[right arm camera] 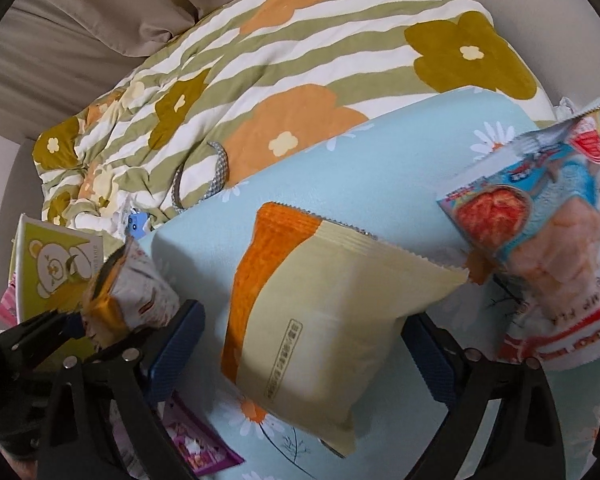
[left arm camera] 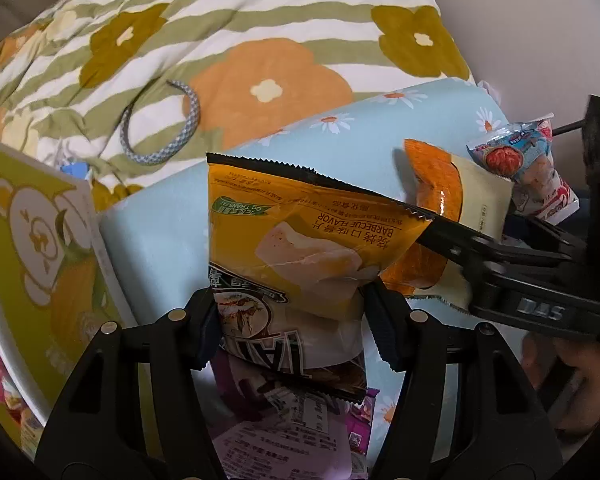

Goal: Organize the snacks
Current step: 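Grasp the yellow barbecue chips bag with the left tool while the right grasps the cream-orange bag, then lift both held bags and carry them over the cardboard box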

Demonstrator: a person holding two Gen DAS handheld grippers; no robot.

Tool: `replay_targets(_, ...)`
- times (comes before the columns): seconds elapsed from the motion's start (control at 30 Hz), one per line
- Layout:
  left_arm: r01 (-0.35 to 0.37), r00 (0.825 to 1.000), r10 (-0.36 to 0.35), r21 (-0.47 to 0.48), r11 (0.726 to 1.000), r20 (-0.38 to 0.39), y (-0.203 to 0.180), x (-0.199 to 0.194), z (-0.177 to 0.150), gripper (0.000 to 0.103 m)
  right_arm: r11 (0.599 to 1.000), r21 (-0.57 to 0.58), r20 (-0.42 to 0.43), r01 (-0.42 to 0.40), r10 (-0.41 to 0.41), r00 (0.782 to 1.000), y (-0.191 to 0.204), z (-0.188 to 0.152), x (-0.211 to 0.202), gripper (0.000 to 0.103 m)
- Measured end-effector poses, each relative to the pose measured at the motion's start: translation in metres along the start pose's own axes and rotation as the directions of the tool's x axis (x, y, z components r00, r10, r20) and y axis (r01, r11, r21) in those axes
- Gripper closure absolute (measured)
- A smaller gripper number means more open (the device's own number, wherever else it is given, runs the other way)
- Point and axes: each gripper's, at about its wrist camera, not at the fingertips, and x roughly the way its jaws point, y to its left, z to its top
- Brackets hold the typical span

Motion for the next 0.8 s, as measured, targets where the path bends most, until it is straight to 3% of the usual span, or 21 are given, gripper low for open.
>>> replay_targets(0.23,0.026,1.0,-0.027,-0.054,0.998,-0.014,0.008,-0.001,-0.011,0.042,0.984,-0.144,0.056,0.103,-0.095,0.994,0.016,-0.016,0.008,0.026)
replay_targets(0.37,0.017,1.0,-0.017,-0.064,0.998,0.001,0.007,-0.004,-0.015,0.042,0.978,-0.183,0.067,0.104,-0.094,0.993,0.016,-0.023,0.005,0.037)
replay_targets(0.8,0.021,0.991,-0.008,-0.095,0.995,0.137,-0.018,-0.052,-0.026,0.043,0.976,-0.212,0.152,0.045,-0.012,0.988,0.01,-0.034,-0.054,0.04)
